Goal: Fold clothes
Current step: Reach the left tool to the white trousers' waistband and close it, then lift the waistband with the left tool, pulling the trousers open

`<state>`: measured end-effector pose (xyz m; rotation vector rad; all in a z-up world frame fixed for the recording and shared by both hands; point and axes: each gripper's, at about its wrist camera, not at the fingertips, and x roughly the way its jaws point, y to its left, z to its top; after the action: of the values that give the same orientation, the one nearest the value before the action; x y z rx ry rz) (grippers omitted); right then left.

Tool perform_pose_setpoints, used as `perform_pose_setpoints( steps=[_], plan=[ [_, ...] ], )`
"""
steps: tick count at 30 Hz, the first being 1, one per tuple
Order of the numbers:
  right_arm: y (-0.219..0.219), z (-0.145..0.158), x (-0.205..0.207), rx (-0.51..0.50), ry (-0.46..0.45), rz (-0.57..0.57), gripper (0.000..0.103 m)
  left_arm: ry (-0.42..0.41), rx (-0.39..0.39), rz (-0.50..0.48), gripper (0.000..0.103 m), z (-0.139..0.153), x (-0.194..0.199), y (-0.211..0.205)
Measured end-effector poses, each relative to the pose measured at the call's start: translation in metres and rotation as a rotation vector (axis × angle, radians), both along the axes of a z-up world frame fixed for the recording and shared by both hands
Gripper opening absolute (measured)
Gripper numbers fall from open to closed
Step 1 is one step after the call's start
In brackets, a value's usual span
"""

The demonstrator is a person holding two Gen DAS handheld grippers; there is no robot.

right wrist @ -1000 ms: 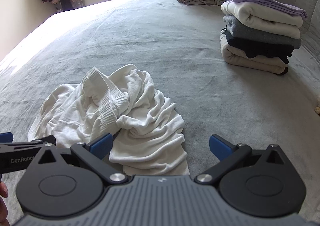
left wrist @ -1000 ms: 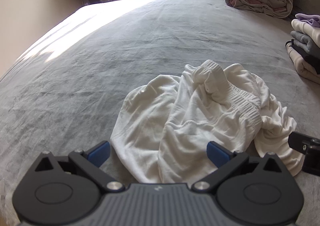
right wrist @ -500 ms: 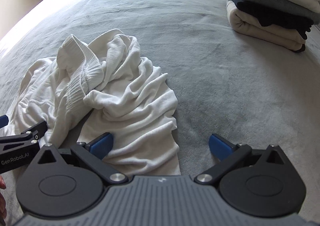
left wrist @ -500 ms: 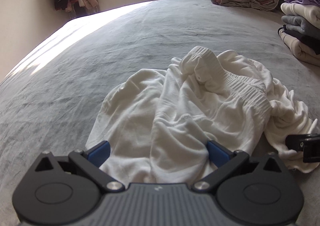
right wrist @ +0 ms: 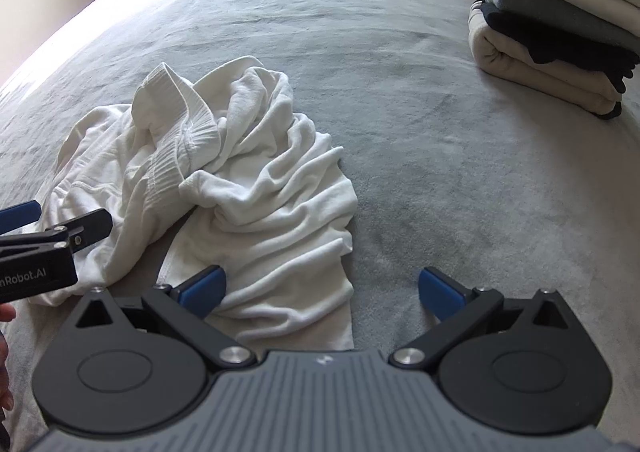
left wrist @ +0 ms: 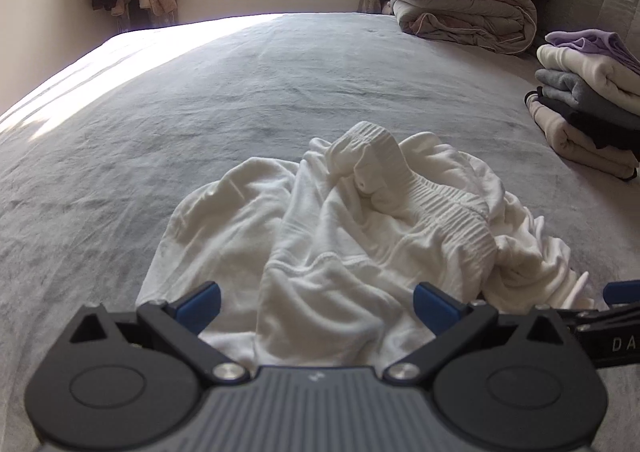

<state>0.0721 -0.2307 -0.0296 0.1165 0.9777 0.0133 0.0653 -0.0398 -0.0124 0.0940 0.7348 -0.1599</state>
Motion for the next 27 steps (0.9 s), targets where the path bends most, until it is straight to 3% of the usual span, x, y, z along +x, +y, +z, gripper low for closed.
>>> perform_pose_setpoints(
  steps=[4, 10, 21, 23, 27],
  plan=[
    [-0.01, 0.007, -0.006, 0.028, -0.029, -0.019, 0.103, -0.105, -0.022, -0.057, 0.097, 0.01, -0.009, -0.007],
    [-0.024, 0.01, -0.013, 0.046, -0.051, -0.052, 0.103, -0.106, -0.083, -0.148, 0.083, 0.012, -0.012, -0.014],
    [-0.022, 0.011, -0.015, 0.05, -0.059, -0.055, 0.103, -0.068, -0.102, -0.263, 0.034, -0.01, -0.014, -0.041],
    [-0.019, 0.012, -0.015, 0.045, -0.063, -0.051, 0.103, -0.067, -0.097, -0.259, 0.008, -0.012, -0.014, -0.041],
    [-0.014, 0.015, -0.015, 0.03, -0.076, -0.039, 0.103, -0.078, -0.136, -0.216, 0.004, 0.0, -0.016, -0.03]
  ],
)
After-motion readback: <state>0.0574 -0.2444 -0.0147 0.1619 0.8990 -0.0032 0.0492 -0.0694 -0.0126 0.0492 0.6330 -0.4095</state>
